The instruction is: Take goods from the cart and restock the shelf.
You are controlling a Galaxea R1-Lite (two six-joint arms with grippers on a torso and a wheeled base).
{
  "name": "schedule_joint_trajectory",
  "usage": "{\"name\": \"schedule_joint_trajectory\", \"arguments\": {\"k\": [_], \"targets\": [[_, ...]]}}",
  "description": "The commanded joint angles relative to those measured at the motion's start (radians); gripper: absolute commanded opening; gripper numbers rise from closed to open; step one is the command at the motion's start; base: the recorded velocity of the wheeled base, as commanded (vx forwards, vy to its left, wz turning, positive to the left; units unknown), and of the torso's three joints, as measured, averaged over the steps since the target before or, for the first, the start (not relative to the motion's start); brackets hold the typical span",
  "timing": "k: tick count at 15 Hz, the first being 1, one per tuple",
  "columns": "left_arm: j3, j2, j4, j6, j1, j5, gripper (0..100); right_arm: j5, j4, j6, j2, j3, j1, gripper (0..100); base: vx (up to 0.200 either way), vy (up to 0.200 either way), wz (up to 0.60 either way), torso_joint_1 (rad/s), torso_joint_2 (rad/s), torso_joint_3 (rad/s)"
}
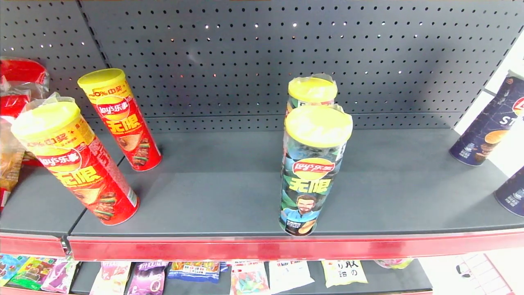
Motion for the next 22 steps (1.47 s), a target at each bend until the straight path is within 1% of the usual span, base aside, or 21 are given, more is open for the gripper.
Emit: {"name": "schedule_joint_trajectory", "arguments": {"k": [1,3,4,5,6,7,8,9,10,11,12,13,14,15,16,17,18,19,20,21,22], "targets": [[-0.052,-0.245,0.209,-0.121,0.239,0.011,100,-0.057,0.045,0.030,-0.138,-0.021,-0.093,100,0.000,0.000,0.00,0.000,0.00,0.000],[-0.028,-0.272,0.254,-0.129,0.367,0.010,100,-0.059,0.049,0.042,-0.104,-0.015,-0.202,100,0.000,0.000,0.00,0.000,0.00,0.000],[-0.012,-0.278,0.255,-0.130,0.423,0.010,100,-0.059,0.062,0.042,-0.101,0.005,-0.254,100,0.000,0.000,0.00,0.000,0.00,0.000],[0.014,-0.286,0.255,-0.132,0.500,0.010,100,-0.057,0.075,0.042,-0.107,0.035,-0.313,100,0.000,0.000,0.00,0.000,0.00,0.000],[0.032,-0.298,0.255,-0.132,0.549,0.005,100,-0.056,0.075,0.042,-0.113,0.065,-0.348,100,0.000,0.000,0.00,0.000,0.00,0.000],[0.074,-0.315,0.232,-0.140,0.584,-0.029,100,-0.038,0.061,0.040,-0.139,0.126,-0.392,100,0.000,0.000,0.00,0.000,0.00,0.000],[0.092,-0.315,0.138,-0.144,0.583,-0.071,100,0.016,0.042,0.034,-0.182,0.175,-0.385,100,0.000,0.000,0.00,0.000,0.00,0.000],[0.143,-0.315,-0.024,-0.143,0.583,-0.148,100,0.096,-0.013,0.017,-0.255,0.241,-0.372,100,0.000,0.000,0.00,0.000,0.00,0.000],[0.244,-0.315,-0.227,-0.130,0.583,-0.239,100,0.120,-0.151,-0.015,-0.261,0.341,-0.372,100,0.000,0.000,0.00,0.000,0.00,0.000],[0.357,-0.315,-0.411,-0.112,0.583,-0.263,100,0.117,-0.332,-0.020,-0.261,0.425,-0.372,100,0.000,0.000,0.00,0.000,0.00,0.000],[0.509,-0.315,-0.648,-0.101,0.583,-0.263,100,0.128,-0.501,-0.023,-0.261,0.491,-0.372,100,0.000,0.000,0.00,0.000,0.00,0.000],[0.514,-0.315,-0.662,-0.098,0.583,-0.246,100,0.127,-0.476,-0.015,-0.261,0.490,-0.372,100,0.000,0.000,0.00,0.000,0.00,0.000],[0.512,-0.315,-0.641,-0.098,0.583,-0.191,100,0.122,-0.472,-0.018,-0.261,0.488,-0.372,100,0.000,0.000,0.00,0.000,0.00,0.000],[0.514,-0.315,-0.628,-0.098,0.583,-0.090,100,0.124,-0.487,-0.030,-0.261,0.491,-0.372,100,0.000,0.000,0.00,0.000,0.00,0.000],[0.514,-0.315,-0.616,-0.098,0.583,-0.029,100,0.122,-0.490,-0.043,-0.261,0.491,-0.372,100,0.000,0.000,0.00,0.000,0.00,0.000],[0.514,-0.315,-0.586,-0.135,0.583,0.082,100,0.071,-0.458,-0.052,-0.261,0.491,-0.372,100,0.000,0.000,0.00,0.000,0.00,0.000],[0.514,-0.315,-0.584,-0.167,0.583,0.082,100,0.012,-0.404,-0.023,-0.261,0.488,-0.372,100,0.000,0.000,0.00,0.000,0.00,0.000],[0.514,-0.315,-0.581,-0.169,0.583,0.042,100,0.019,-0.410,0.045,-0.250,0.486,-0.369,100,0.000,0.000,0.00,0.000,0.00,0.000],[0.514,-0.315,-0.578,-0.150,0.581,-0.056,100,0.025,-0.416,0.023,-0.247,0.490,-0.369,100,0.000,0.000,0.00,0.000,0.00,0.000],[0.514,-0.315,-0.566,-0.101,0.581,-0.148,100,0.033,-0.418,0.019,-0.255,0.491,-0.372,100,0.000,0.000,0.00,0.000,0.00,0.000],[0.514,-0.315,-0.549,-0.058,0.580,-0.153,100,0.038,-0.416,0.019,-0.256,0.491,-0.372,100,0.000,0.000,0.00,0.000,0.00,0.000]]}}
